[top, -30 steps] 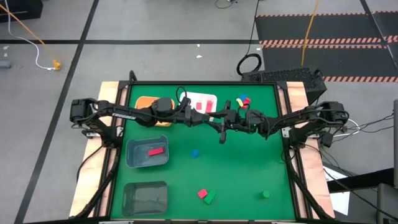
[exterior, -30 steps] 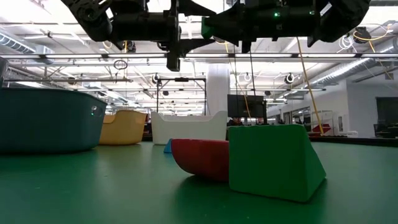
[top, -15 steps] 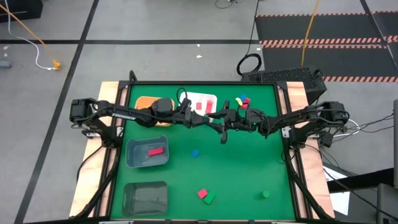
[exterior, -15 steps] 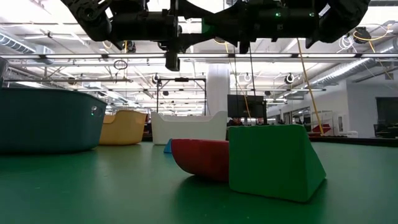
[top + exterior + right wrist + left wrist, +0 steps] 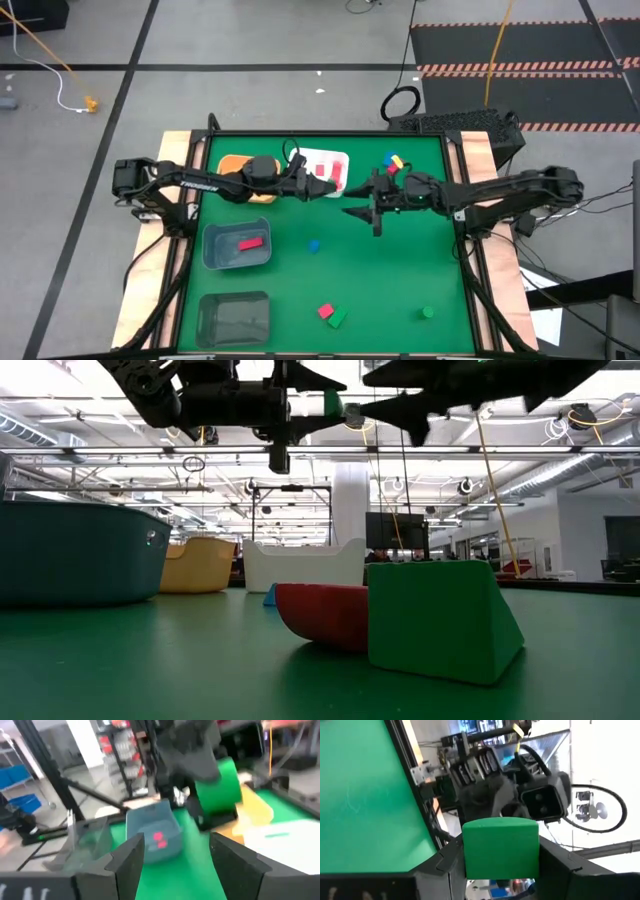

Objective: Sort & place blocks by color
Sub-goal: Put the top right green block into the black bin

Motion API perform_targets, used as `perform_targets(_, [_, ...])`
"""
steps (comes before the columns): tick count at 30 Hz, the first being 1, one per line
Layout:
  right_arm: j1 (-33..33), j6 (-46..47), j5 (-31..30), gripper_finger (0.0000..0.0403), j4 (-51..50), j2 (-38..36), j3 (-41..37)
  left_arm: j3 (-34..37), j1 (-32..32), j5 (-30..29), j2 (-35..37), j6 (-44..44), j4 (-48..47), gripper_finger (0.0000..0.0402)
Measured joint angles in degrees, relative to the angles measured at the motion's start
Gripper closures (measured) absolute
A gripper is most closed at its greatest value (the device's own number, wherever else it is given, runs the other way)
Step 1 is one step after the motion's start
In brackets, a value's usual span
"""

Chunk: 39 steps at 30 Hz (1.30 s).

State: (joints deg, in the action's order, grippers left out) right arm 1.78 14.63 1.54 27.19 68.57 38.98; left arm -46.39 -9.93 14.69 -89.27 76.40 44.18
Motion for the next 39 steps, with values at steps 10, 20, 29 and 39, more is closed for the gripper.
perform_targets(10, [0.07,16.65,-0.9,0.019,-18.16,-10.03,0.0,0.0,1.87,12.69,0.01,-0.49,-0.42,0.0229])
perform_targets(20, [-0.11,31.63,6.1,0.019,-19.96,-10.0,-0.02,-0.04,12.21,18.23,0.07,3.88,-4.15,0.0229])
perform_targets(29, [-4.0,42.79,1.7,0.019,-17.19,-10.04,-0.02,-0.07,25.8,17.07,0.07,4.46,-10.03,0.0229])
perform_targets(39, [-17.0,51.96,-8.58,0.019,-17.81,-10.02,-0.02,-0.06,44.9,1.74,0.07,8.28,-11.11,0.0229])
